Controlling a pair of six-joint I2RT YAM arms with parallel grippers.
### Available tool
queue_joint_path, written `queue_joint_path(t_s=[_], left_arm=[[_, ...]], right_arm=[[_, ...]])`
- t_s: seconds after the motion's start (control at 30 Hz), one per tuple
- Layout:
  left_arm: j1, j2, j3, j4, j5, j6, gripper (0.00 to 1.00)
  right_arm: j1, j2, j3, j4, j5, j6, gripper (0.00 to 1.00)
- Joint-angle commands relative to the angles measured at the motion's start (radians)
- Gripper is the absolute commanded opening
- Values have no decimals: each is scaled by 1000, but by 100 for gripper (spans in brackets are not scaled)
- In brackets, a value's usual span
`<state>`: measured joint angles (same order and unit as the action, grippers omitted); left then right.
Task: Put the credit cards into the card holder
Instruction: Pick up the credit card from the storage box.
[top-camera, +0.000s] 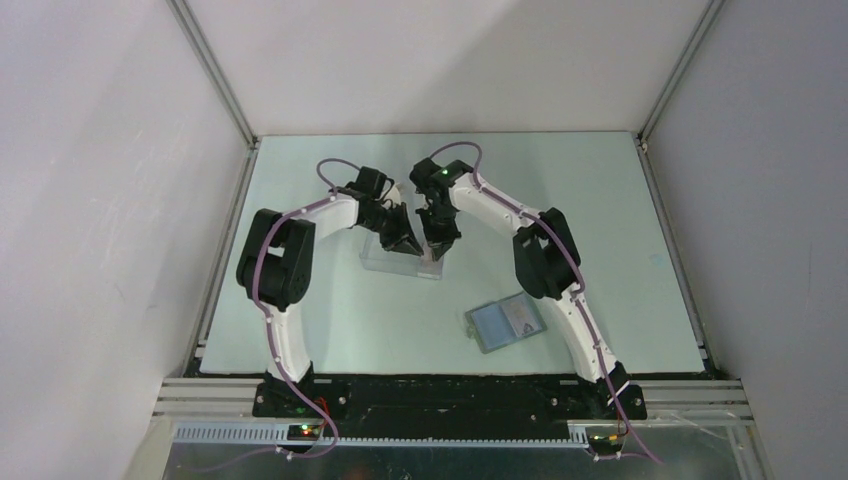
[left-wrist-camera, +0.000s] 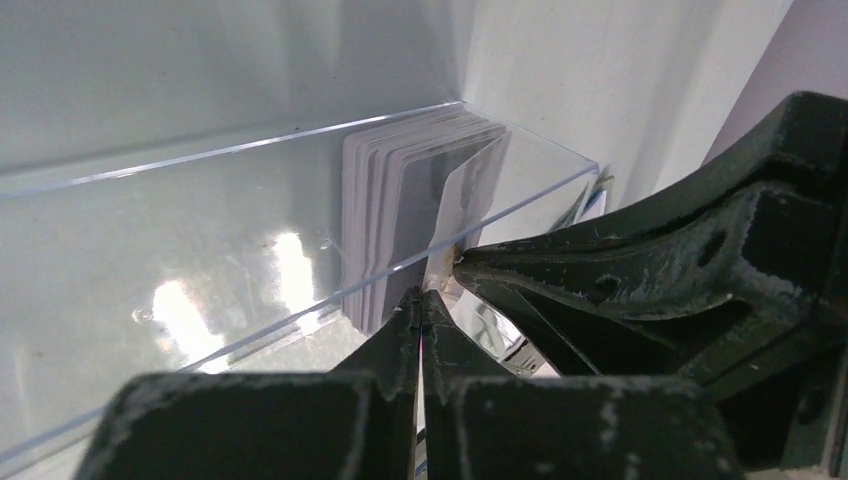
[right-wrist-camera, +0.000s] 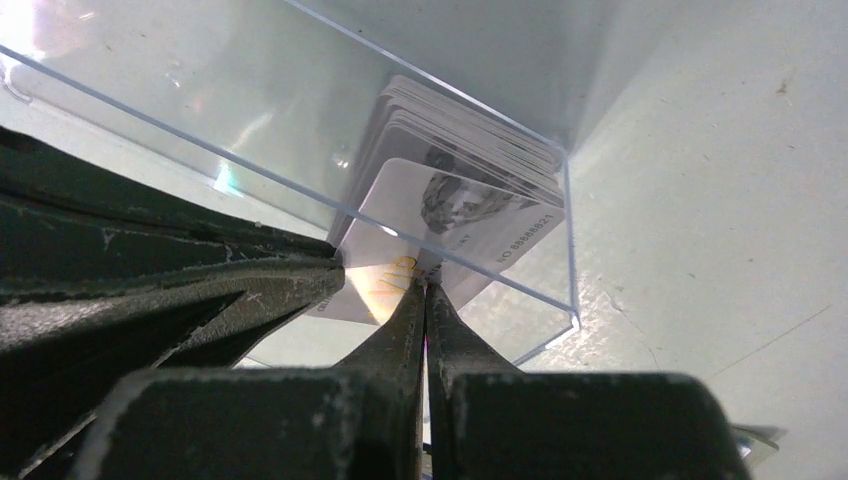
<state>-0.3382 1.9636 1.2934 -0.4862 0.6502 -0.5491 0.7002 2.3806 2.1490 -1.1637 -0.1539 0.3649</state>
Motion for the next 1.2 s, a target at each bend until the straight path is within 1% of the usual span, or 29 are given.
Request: queue_joint_path(t_s=[0.0,0.2,0.27,0.47,0.63,0.7,0.9,0.93,0.97,1.0,1.07,1.17], left_arm=[[-29,-54,45,23,95,-2,0],[-46,-24,54,24,91,-9,4],[-50,-18,59,24,85,-12,7],[-64,3,90,25,96,-18,21],[-84,27,113,25,95,-27,23],[-91,37,118,23,89,-31,23],[-99,27,91,23,-2,-35,21],[-98,25,89,23,-9,-33,17],[-99,19,83,23,-18,-32,8],[-98,10,81,23,-24,-32,4],[-98,-16,77,23,-44,-32,1],[-96,-69,77,23,-69,-34,0]], right_arm=[[-14,-65,-17,49,-19,9,0],[-30,-105,-13,51,-31,15,0],[-36,-120,-13,46,-32,19,0],[-59,-174,-13,32,-26,22,0],[-87,-216,-16,10,-7,21,0],[-101,-232,-25,5,1,18,0],[-146,-288,-89,7,6,7,0],[-149,-299,-95,7,7,6,0],[-154,-305,-107,9,7,3,0],[-155,-316,-112,9,7,2,0],[-158,-334,-126,11,5,0,0],[-164,-365,-160,16,-15,1,0]])
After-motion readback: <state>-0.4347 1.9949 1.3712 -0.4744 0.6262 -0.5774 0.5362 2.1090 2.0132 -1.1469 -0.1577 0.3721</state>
